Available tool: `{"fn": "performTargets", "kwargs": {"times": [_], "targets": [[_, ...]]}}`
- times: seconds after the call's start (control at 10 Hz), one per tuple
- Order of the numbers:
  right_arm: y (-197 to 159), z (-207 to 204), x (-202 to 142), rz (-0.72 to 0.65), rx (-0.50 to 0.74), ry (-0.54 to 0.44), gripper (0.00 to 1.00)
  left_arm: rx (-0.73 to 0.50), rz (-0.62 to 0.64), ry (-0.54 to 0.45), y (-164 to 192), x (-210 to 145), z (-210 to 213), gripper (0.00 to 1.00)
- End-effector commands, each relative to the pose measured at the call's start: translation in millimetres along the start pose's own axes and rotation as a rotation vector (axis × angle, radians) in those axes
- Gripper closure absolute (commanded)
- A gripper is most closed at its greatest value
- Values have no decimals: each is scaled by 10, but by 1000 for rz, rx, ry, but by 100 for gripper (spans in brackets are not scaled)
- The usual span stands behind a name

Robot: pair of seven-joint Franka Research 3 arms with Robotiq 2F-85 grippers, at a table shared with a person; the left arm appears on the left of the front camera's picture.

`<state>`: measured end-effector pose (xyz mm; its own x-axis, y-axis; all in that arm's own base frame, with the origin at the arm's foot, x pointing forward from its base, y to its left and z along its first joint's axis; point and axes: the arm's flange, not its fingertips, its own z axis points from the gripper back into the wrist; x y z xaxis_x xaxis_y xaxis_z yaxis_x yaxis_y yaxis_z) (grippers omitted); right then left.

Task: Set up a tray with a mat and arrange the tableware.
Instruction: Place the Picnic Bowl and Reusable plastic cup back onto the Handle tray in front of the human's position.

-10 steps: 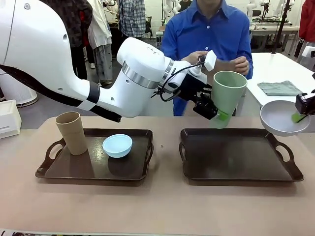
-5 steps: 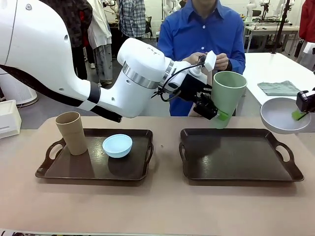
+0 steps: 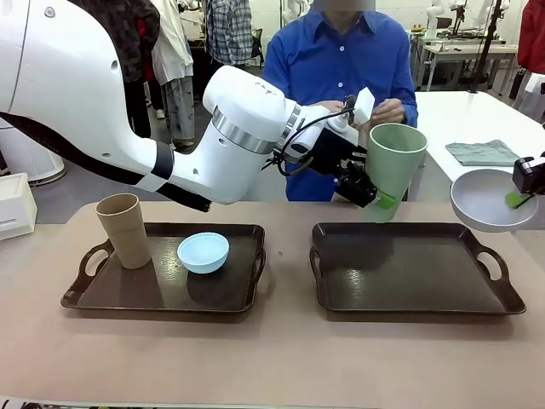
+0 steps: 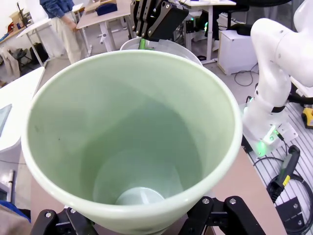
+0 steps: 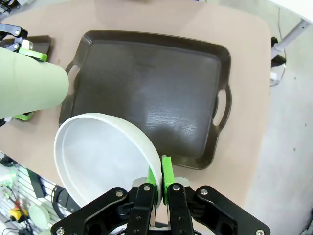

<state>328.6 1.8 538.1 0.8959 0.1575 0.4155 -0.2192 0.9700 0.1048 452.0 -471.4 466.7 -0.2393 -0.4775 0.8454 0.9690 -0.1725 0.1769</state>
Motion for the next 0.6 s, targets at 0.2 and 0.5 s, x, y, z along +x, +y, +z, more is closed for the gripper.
{"fn": "performTargets", "kwargs": {"times": [0.2,0.5], "targets": [[-1,-11,3,0,-8,-5,100,-4,-12,3,16,28,-7,100],[-1,-11,3,0,-8,-5,100,-4,-12,3,16,28,-7,100]]}}
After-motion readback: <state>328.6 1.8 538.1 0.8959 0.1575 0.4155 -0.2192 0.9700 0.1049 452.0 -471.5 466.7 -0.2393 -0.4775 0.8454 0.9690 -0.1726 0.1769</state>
